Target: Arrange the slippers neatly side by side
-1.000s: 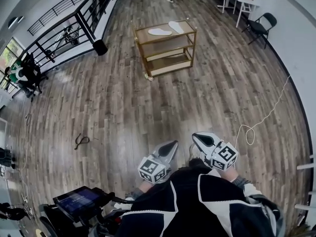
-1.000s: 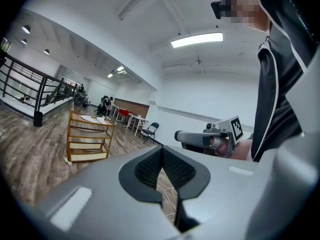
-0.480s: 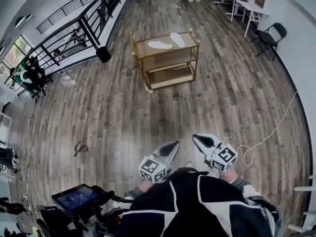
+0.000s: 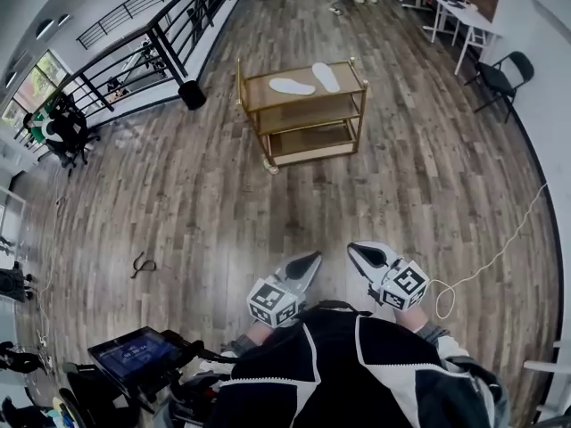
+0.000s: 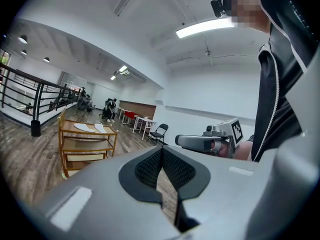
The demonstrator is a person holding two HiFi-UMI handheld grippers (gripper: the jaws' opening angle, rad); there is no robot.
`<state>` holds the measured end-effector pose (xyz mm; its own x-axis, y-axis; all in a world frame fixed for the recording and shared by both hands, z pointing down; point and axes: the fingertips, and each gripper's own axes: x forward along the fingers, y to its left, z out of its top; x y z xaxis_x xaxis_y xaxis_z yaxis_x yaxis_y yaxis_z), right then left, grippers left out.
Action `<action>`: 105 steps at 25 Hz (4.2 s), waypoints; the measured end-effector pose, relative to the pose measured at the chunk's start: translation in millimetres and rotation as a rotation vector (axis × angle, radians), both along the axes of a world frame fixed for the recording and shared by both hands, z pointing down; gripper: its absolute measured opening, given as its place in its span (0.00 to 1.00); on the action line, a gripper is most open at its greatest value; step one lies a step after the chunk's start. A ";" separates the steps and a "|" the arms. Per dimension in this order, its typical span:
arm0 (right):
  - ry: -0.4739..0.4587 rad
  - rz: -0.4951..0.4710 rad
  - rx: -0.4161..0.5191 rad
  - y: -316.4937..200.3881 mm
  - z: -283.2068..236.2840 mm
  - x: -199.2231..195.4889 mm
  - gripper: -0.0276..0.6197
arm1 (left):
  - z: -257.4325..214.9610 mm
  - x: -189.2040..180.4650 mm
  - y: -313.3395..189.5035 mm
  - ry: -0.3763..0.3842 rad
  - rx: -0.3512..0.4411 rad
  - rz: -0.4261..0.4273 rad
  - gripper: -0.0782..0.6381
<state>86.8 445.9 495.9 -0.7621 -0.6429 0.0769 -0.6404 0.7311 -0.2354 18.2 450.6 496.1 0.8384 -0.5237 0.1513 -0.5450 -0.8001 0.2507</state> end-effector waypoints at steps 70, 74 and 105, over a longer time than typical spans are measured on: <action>-0.037 -0.145 0.013 -603.9 7.6 70.6 0.05 | 3.1 93.8 -620.4 -0.057 -0.008 -0.065 0.13; -0.046 -0.180 0.001 -620.8 6.7 62.3 0.05 | 6.9 86.0 -633.4 -0.068 -0.032 -0.104 0.13; 0.056 -0.074 0.041 -802.3 -14.4 -30.3 0.05 | -7.1 -27.0 -810.1 0.009 0.049 -0.072 0.13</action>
<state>56.5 -356.4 481.6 -0.8031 -0.5882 0.0953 -0.5953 0.7853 -0.1699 -8.8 -359.4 489.0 0.7996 -0.5890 0.1168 -0.5993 -0.7705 0.2172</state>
